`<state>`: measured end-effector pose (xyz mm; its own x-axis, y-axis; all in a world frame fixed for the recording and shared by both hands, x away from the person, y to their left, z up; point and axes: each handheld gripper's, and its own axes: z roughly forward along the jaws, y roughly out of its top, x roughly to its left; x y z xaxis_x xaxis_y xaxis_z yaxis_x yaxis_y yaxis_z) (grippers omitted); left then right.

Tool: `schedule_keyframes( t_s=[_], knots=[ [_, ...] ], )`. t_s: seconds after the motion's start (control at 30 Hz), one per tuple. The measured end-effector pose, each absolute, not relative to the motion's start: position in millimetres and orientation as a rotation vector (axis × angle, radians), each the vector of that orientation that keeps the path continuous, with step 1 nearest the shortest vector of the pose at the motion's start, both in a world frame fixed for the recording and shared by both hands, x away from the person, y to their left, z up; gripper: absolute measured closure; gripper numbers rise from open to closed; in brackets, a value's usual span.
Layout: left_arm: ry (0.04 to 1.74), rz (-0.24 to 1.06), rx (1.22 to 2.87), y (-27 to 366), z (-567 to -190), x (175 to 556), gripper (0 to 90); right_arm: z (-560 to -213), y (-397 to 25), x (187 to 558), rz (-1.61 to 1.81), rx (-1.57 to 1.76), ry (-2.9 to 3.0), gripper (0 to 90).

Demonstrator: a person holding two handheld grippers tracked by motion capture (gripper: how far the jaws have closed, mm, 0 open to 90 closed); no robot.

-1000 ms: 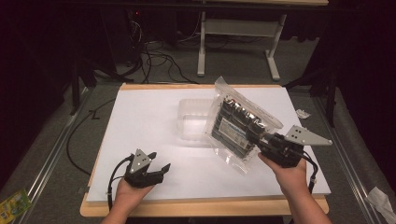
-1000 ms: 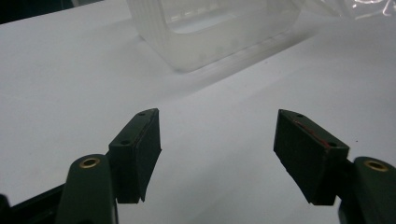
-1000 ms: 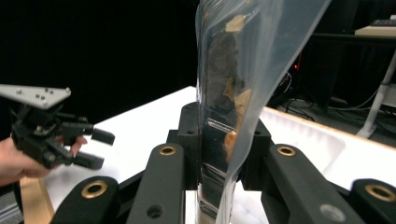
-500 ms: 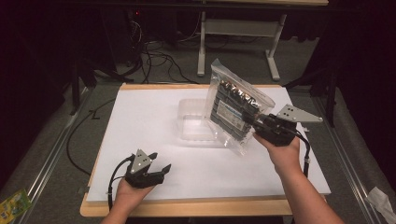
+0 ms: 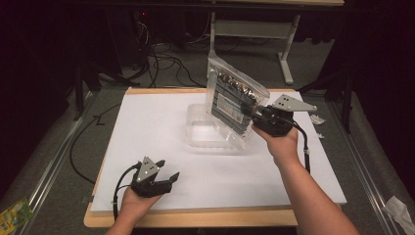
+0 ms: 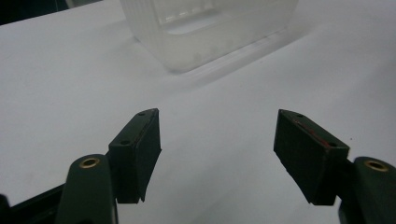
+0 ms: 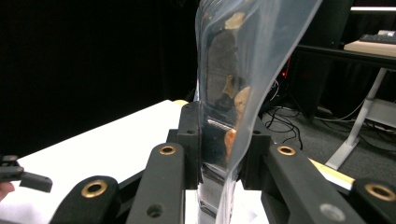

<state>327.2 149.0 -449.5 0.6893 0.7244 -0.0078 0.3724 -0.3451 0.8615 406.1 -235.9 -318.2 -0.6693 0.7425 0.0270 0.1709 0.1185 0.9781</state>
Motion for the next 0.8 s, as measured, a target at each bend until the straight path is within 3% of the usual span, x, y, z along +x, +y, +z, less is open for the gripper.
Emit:
schedule_keyframes(
  t_s=[0.8],
  knots=[
    [0.847,0.457,1.946,152.1,-448.5,329.3,32.3,-335.2,-189.5,468.5,1.471,0.887,1.998,75.9]
  ],
)
